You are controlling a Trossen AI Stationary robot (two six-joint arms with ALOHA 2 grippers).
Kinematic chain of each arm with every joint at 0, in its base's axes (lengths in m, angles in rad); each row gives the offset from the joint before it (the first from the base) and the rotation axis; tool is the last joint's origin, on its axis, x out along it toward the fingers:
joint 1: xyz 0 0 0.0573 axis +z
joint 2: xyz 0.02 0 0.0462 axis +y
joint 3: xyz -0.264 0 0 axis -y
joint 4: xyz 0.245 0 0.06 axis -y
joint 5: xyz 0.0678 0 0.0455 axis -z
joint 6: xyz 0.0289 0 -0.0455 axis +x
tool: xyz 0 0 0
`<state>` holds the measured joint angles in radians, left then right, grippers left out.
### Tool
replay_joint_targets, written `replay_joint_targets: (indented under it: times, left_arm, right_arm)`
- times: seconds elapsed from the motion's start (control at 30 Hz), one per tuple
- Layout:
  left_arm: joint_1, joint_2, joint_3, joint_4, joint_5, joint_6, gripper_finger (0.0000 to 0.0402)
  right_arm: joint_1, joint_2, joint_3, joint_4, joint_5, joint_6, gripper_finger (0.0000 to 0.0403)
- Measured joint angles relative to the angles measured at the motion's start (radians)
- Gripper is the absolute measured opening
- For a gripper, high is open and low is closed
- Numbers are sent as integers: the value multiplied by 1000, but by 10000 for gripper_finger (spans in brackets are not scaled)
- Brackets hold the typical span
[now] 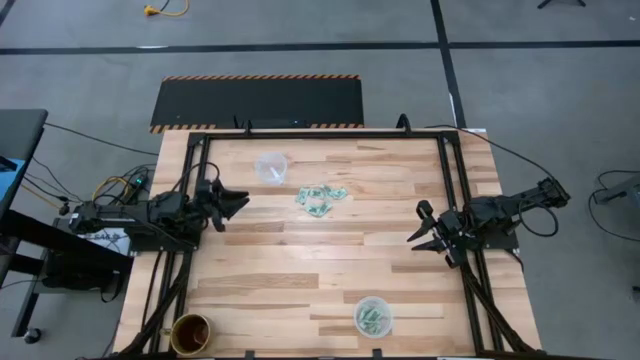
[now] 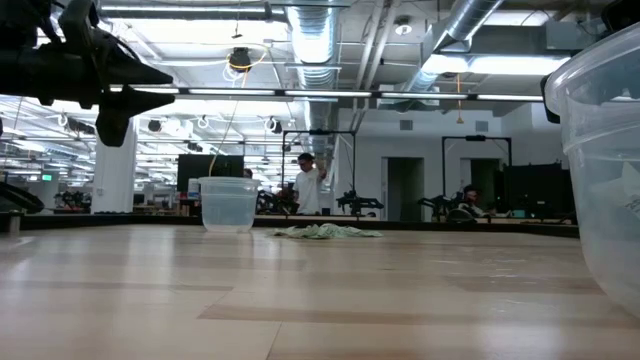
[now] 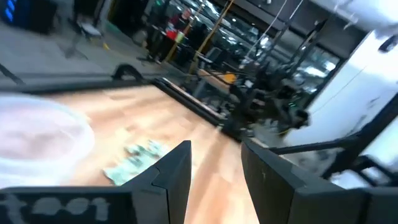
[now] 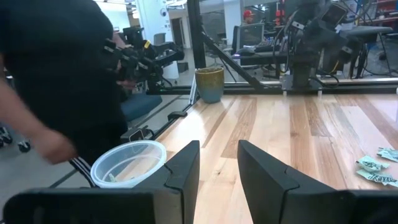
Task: Pick and place Stevia / Truvia into bins
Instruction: Put the white stevia packet into the top transparent container
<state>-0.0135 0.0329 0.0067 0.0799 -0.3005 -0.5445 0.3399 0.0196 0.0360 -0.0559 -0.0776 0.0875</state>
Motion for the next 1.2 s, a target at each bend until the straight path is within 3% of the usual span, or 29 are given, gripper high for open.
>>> replay_joint_targets:
  times: [0.17,0.37,0.43,0.57,0.67,0.9,1.2]
  left_arm:
    - [0,0,0,1,-22,-100,130]
    - [0,0,0,11,-54,-115,130]
    - [1,0,3,50,-19,-119,130]
    - [-1,31,41,166,176,82,130]
    - [1,91,109,187,166,208,130]
    - [2,467,267,178,126,479,130]
    - [43,1014,456,153,105,476,130]
  right_arm:
    - [0,0,0,0,0,0,102]
    - [0,0,0,0,0,0,102]
    - [0,0,0,0,0,0,102]
    - [0,0,0,0,0,0,102]
    - [0,0,0,0,0,0,102]
    - [0,0,0,0,0,0,102]
    - [0,0,0,0,0,0,102]
